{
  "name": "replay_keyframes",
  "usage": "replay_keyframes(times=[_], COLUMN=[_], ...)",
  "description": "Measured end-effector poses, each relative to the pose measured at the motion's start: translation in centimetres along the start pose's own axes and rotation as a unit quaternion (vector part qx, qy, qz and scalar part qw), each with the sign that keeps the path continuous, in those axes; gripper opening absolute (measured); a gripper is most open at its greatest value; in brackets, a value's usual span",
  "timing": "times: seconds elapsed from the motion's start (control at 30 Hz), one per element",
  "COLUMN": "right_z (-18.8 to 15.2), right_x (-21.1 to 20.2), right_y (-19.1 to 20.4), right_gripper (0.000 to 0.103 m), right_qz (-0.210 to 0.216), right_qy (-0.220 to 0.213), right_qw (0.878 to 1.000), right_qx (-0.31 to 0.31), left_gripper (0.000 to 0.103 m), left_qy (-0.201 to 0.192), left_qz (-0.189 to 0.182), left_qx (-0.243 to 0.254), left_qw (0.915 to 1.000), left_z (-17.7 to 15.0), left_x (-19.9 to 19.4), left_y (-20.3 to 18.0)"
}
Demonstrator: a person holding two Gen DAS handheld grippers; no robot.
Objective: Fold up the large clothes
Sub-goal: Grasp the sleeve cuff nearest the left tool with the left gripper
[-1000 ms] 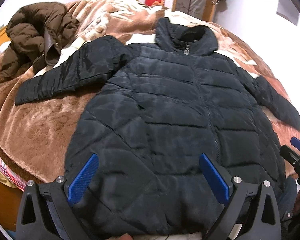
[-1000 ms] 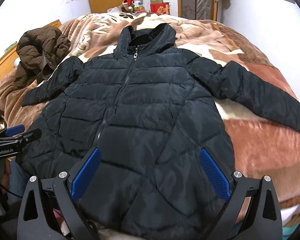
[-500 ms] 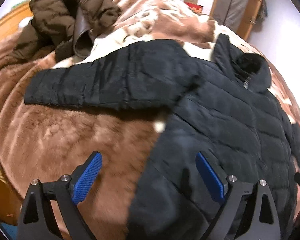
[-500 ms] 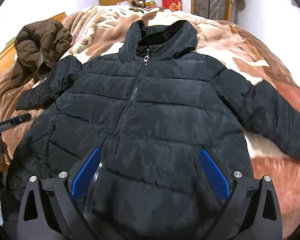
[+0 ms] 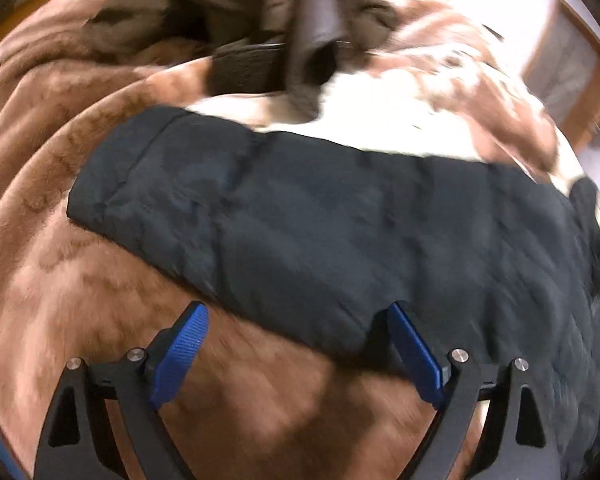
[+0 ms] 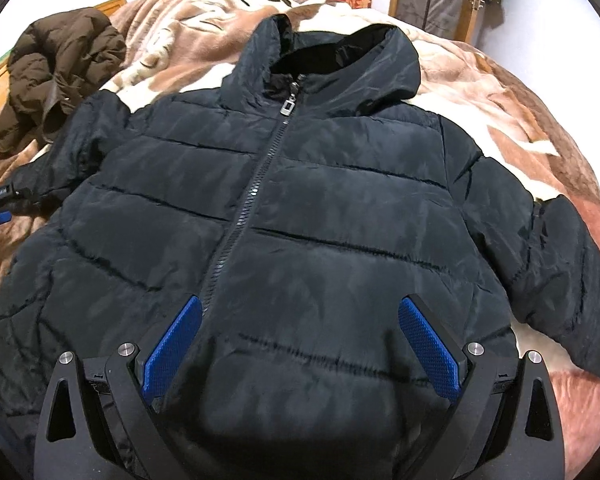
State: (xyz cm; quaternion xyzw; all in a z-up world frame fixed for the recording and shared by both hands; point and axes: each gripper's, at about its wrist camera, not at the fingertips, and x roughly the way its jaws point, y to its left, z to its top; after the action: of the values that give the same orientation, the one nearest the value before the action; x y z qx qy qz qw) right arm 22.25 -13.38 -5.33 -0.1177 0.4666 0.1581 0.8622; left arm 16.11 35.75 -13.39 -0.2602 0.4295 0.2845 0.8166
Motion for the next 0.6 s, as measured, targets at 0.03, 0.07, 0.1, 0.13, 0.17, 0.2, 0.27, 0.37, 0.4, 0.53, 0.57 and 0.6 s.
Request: replay_keyframes(times=[0.03, 0.07, 0.1, 0.13, 0.17, 0.2, 0.27, 0.37, 0.4, 0.53, 0.57, 0.6], right_z=[0.0, 0.0, -0.1, -0.2, -0.2, -0.3, -0.4, -0.6, -0.6, -0.9, -1.1, -1.1], right_x=[0.2, 0.4, 0.6, 0.9, 1.1, 1.4, 1.7, 1.9, 1.9, 1.3, 1.1, 0.9], right_y=[0.0, 0.0, 0.0, -0.1, -0.2, -0.2, -0.3, -0.5, -0.4, -0.6, -0.6, -0.6], right_gripper=[0.099, 0.099, 0.099, 0.099, 0.099, 0.099, 0.099, 0.099, 0.099, 0.099, 0.099, 0.099], right_qz=[-0.001, -0.002, -0.003, -0.003, -0.003, -0.003, -0.004, -0.005, -0.007, -0.013, -0.014, -0.015], right_qy=[0.0, 0.001, 0.003, 0.007, 0.01, 0.013, 0.015, 0.019, 0.021, 0.019, 0.018, 0.017], right_qw=[1.0, 1.0, 1.0, 1.0, 1.0, 1.0, 1.0, 1.0, 1.0, 1.0, 1.0, 1.0], right_qx=[0.0, 0.0, 0.0, 0.0, 0.001, 0.001, 0.002, 0.005, 0.005, 0.002, 0.002, 0.002], left_gripper=[0.092, 0.092, 0.092, 0.092, 0.093, 0.093, 0.093, 0.089, 0.078, 0.029, 0.022, 0.019], left_qy=[0.0, 0.001, 0.002, 0.002, 0.001, -0.002, -0.005, -0.011, -0.014, -0.029, -0.031, -0.033], left_qz=[0.006, 0.007, 0.004, 0.0, -0.001, 0.0, 0.006, 0.015, 0.016, 0.017, 0.014, 0.009], left_qx=[-0.013, -0.026, -0.038, -0.048, -0.053, -0.054, -0.052, -0.049, -0.045, 0.004, 0.012, 0.015], left_qw=[0.9999, 0.9996, 0.9993, 0.9988, 0.9986, 0.9985, 0.9986, 0.9986, 0.9988, 0.9994, 0.9993, 0.9993], left_z=[0.5, 1.0, 1.3, 1.7, 1.9, 2.2, 2.8, 3.1, 3.4, 4.3, 4.6, 4.8], left_x=[0.7, 1.4, 1.8, 2.4, 2.6, 2.9, 3.5, 3.8, 3.8, 2.4, 1.9, 1.2], left_y=[0.6, 1.3, 1.8, 2.1, 2.2, 2.2, 1.9, 1.4, 1.3, -0.5, -0.9, -1.0])
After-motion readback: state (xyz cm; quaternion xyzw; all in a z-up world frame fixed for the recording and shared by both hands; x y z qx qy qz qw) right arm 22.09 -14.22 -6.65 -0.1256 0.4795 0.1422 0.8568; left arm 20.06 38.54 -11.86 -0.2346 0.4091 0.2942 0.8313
